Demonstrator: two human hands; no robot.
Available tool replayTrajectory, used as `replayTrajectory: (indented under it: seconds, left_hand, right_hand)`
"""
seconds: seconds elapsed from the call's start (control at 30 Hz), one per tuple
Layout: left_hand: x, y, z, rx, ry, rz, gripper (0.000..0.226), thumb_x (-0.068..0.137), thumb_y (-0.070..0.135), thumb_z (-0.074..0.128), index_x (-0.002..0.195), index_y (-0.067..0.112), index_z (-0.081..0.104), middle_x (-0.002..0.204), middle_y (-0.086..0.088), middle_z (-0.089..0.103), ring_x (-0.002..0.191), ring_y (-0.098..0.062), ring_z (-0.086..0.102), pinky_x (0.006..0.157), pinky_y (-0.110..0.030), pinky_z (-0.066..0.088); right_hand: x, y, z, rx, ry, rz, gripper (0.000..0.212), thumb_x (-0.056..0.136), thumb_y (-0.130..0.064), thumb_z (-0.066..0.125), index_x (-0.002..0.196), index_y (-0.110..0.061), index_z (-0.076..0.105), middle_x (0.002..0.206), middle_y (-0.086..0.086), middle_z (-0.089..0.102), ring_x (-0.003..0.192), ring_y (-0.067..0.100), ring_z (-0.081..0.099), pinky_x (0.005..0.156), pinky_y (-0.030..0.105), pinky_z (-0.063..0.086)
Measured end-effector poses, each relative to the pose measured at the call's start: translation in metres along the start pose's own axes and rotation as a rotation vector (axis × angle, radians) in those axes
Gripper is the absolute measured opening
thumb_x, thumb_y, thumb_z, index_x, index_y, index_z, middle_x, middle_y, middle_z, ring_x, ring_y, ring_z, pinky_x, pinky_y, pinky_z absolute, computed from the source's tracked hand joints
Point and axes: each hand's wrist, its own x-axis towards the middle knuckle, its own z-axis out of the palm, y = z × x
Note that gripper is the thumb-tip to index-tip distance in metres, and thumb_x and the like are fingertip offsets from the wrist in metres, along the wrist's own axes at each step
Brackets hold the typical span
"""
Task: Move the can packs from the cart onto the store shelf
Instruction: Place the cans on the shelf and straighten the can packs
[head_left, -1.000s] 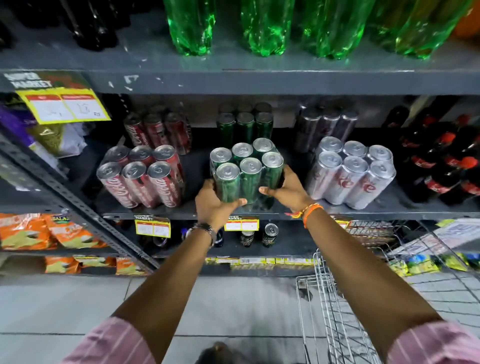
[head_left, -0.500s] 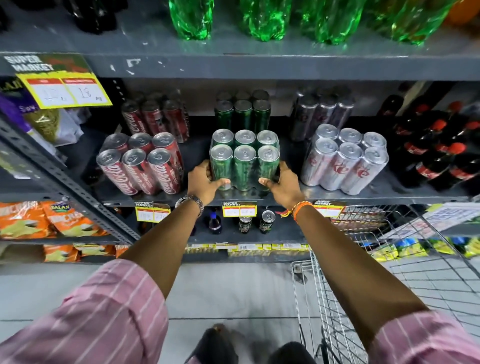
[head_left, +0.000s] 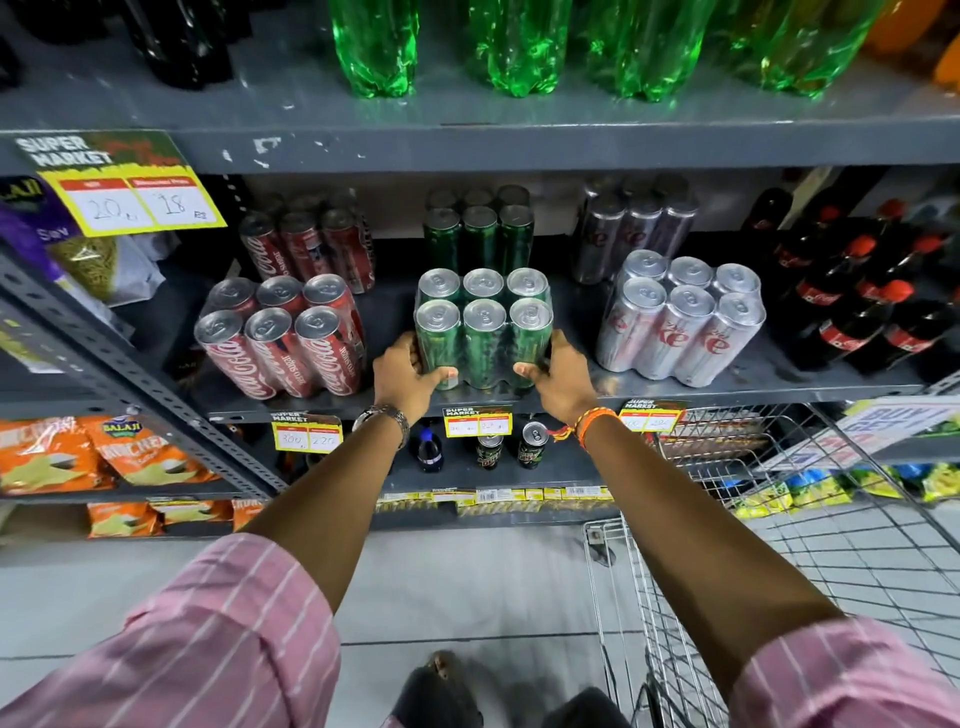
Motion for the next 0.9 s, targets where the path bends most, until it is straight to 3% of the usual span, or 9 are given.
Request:
replayTrajectory:
  seconds: [0.1, 0.23, 0.33, 0.43, 0.5, 0.6, 0.67, 0.73, 0.9]
  left_hand:
    - [-0.011, 0.009, 0.002, 0.002, 0.027, -0.033, 0.073, 0.068, 0.018, 0.087, 0.132, 0.007, 0.053, 0.125, -0.010, 0.068, 0.116, -0.023, 0.067, 0.099, -0.037, 0.054]
    - [-0.056, 0.043, 0.010, -0.131, 0.334, -0.060, 0.073, 0.070, 0.013, 0.084, 0.136, 0.007, 0.055, 0.134, -0.008, 0.063, 0.126, -0.019, 0.061, 0.104, -0.022, 0.046]
    - [-0.088, 0.079, 0.032, -0.191, 0.475, 0.123, 0.049, 0.074, 0.009, 0.076, 0.121, 0.007, 0.064, 0.117, -0.004, 0.070, 0.111, -0.016, 0.067, 0.097, -0.013, 0.047]
    - [-0.095, 0.120, 0.070, -0.243, 0.379, 0.270, 0.043, 0.076, 0.010, 0.073, 0.119, 0.006, 0.066, 0.117, -0.003, 0.070, 0.111, -0.018, 0.067, 0.102, -0.026, 0.050]
    - [-0.088, 0.140, 0.096, -0.181, 0.254, 0.323, 0.050, 0.076, 0.016, 0.074, 0.124, 0.006, 0.064, 0.123, -0.005, 0.068, 0.117, -0.022, 0.065, 0.104, -0.035, 0.049]
    - [-0.066, 0.156, 0.137, 0.002, 0.030, 0.279, 0.075, 0.075, 0.029, 0.079, 0.141, 0.008, 0.052, 0.142, -0.007, 0.057, 0.132, -0.023, 0.054, 0.112, -0.032, 0.040]
    - [-0.048, 0.158, 0.157, 0.071, -0.102, 0.174, 0.091, 0.074, 0.031, 0.082, 0.151, 0.007, 0.039, 0.153, -0.008, 0.045, 0.141, -0.023, 0.044, 0.114, -0.026, 0.032]
    - [-0.033, 0.157, 0.172, 0.120, -0.198, 0.110, 0.098, 0.074, 0.030, 0.082, 0.154, 0.006, 0.031, 0.155, -0.010, 0.041, 0.143, -0.025, 0.041, 0.116, -0.030, 0.031]
    - [-0.015, 0.148, 0.194, 0.190, -0.212, 0.157, 0.057, 0.078, 0.027, 0.077, 0.127, 0.005, 0.056, 0.125, -0.011, 0.067, 0.116, -0.029, 0.065, 0.094, -0.036, 0.050]
  right_hand:
    - [-0.004, -0.003, -0.008, 0.014, -0.017, 0.016, 0.054, 0.088, -0.014, 0.074, 0.133, -0.001, 0.047, 0.131, 0.016, 0.067, 0.121, 0.031, 0.063, 0.101, 0.035, 0.050]
    - [-0.025, -0.003, -0.040, 0.250, 0.110, 0.030, 0.058, 0.091, 0.001, 0.066, 0.144, -0.004, 0.045, 0.141, 0.010, 0.059, 0.132, 0.023, 0.055, 0.100, 0.022, 0.049]
    - [-0.046, 0.015, -0.081, 0.390, 0.372, 0.046, 0.042, 0.089, 0.012, 0.060, 0.129, 0.000, 0.059, 0.115, 0.002, 0.066, 0.104, 0.011, 0.066, 0.084, 0.020, 0.058]
    - [-0.061, 0.041, -0.123, 0.310, 0.674, 0.053, 0.041, 0.079, 0.014, 0.070, 0.116, -0.001, 0.063, 0.108, 0.011, 0.069, 0.092, 0.009, 0.065, 0.084, 0.028, 0.059]
    - [-0.061, 0.056, -0.149, 0.350, 0.750, 0.109, 0.041, 0.076, 0.006, 0.072, 0.110, -0.015, 0.060, 0.103, 0.000, 0.063, 0.088, -0.002, 0.060, 0.080, 0.016, 0.055]
    - [-0.050, 0.078, -0.179, 0.226, 0.565, 0.164, 0.054, 0.081, -0.004, 0.076, 0.125, -0.022, 0.051, 0.120, 0.002, 0.059, 0.105, 0.006, 0.055, 0.095, 0.013, 0.046]
    - [-0.040, 0.084, -0.187, 0.277, 0.412, 0.177, 0.072, 0.080, 0.002, 0.077, 0.143, -0.006, 0.043, 0.144, 0.013, 0.052, 0.129, 0.021, 0.053, 0.113, 0.034, 0.044]
    - [-0.029, 0.089, -0.190, 0.223, 0.353, 0.138, 0.072, 0.078, -0.001, 0.080, 0.141, -0.002, 0.045, 0.144, 0.015, 0.054, 0.133, 0.028, 0.054, 0.112, 0.040, 0.045]
    - [-0.015, 0.103, -0.187, 0.179, 0.356, 0.138, 0.049, 0.084, -0.012, 0.076, 0.128, -0.005, 0.057, 0.123, 0.007, 0.068, 0.113, 0.020, 0.063, 0.091, 0.017, 0.044]
